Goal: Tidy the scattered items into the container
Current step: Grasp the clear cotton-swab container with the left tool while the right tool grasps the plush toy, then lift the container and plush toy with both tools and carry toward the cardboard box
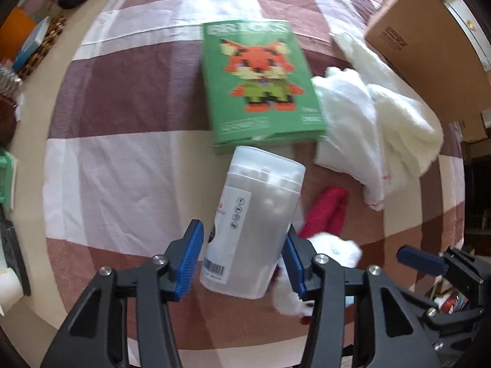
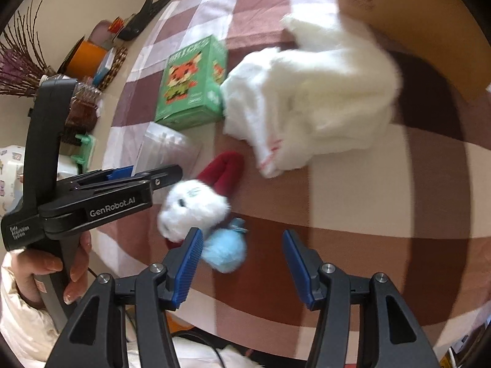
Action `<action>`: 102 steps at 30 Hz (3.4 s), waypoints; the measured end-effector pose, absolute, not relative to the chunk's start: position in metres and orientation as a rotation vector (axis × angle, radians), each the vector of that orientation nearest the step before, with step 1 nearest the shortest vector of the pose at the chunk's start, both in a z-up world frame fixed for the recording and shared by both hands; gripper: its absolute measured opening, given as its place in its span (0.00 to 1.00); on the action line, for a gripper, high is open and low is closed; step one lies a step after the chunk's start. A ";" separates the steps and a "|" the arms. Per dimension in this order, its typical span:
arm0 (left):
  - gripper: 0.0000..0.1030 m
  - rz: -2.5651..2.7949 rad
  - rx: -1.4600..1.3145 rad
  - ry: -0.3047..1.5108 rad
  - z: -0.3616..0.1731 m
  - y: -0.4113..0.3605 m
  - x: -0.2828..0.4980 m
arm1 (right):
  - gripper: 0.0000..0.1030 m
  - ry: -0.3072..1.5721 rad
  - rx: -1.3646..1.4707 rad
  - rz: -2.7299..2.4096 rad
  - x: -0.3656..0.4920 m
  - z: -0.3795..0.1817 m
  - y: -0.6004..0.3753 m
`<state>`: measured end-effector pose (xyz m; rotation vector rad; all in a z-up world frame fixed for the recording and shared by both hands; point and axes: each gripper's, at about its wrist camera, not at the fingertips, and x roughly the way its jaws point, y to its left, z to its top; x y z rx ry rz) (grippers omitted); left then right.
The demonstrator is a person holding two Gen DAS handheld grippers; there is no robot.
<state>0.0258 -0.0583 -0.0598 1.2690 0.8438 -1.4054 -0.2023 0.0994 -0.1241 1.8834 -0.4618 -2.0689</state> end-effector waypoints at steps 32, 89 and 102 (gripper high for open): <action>0.40 -1.345 1.125 0.921 -0.038 -0.070 0.084 | 0.35 -0.659 1.742 -1.874 -0.238 -0.148 0.047; 0.39 -1.789 1.194 0.439 0.064 0.006 -0.014 | 0.35 -0.628 1.454 -2.296 -0.177 -0.012 0.120; 0.39 -1.881 1.264 0.363 0.056 0.024 -0.053 | 0.35 -0.719 1.441 -2.388 -0.156 -0.007 0.155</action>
